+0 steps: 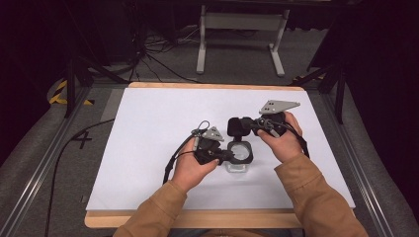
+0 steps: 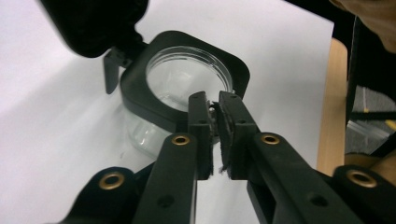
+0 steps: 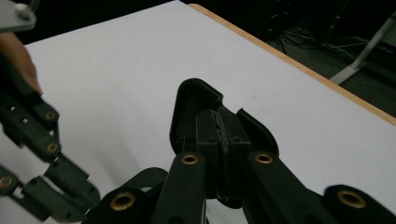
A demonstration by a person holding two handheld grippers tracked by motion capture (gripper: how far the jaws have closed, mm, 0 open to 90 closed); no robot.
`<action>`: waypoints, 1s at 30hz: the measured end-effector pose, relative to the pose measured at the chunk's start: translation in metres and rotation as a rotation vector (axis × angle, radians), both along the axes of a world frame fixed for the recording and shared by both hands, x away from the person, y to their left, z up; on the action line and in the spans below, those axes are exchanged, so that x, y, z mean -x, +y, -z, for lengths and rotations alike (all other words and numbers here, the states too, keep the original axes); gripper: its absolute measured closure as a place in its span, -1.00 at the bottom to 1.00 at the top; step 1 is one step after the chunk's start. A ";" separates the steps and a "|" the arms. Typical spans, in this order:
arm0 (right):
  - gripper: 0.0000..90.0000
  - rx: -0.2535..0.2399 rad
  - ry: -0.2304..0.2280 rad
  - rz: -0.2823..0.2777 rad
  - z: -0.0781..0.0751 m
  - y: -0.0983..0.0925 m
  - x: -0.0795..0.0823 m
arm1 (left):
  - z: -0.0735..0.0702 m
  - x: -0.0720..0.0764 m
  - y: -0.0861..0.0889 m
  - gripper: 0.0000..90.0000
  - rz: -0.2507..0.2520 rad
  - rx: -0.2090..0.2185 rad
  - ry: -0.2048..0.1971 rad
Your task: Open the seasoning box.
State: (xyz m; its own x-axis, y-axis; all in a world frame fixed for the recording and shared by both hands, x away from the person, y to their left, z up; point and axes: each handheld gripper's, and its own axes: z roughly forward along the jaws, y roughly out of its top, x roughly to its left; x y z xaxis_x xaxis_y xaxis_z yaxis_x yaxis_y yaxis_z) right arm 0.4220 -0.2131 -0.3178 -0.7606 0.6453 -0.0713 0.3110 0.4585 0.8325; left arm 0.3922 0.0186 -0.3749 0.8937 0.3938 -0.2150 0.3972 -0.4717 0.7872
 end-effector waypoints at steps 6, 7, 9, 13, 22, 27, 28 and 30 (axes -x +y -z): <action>0.84 -0.010 -0.005 -0.014 -0.008 -0.013 0.010 | -0.011 0.005 0.030 0.82 -0.069 0.014 -0.006; 0.83 -0.013 -0.004 -0.014 -0.009 -0.016 0.011 | -0.013 0.006 0.037 0.81 -0.082 0.005 -0.003; 0.79 -0.009 -0.009 -0.014 -0.010 -0.022 0.013 | -0.014 0.009 0.048 0.77 -0.114 0.007 -0.001; 0.73 -0.018 -0.005 0.000 -0.010 -0.037 0.016 | -0.015 0.012 0.071 0.70 -0.171 -0.006 0.008; 0.51 -0.002 0.068 0.080 0.004 -0.080 0.018 | -0.013 0.004 0.110 0.48 -0.270 -0.055 0.050; 0.40 -0.003 0.096 0.149 0.018 -0.109 0.019 | -0.006 -0.006 0.126 0.44 -0.303 -0.095 0.080; 0.37 -0.002 0.100 0.158 0.020 -0.112 0.019 | -0.005 -0.007 0.129 0.44 -0.317 -0.102 0.089; 0.32 0.006 0.118 0.184 0.029 -0.121 0.018 | 0.001 -0.011 0.137 0.43 -0.338 -0.122 0.105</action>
State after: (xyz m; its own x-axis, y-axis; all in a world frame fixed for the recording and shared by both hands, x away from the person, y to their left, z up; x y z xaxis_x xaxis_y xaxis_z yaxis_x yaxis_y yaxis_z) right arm 0.4040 -0.3343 -0.3466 -0.6330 0.7741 0.0070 0.4853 0.3898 0.7826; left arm 0.4033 0.1558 -0.3758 0.6848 0.6909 -0.2320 0.6220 -0.3881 0.6801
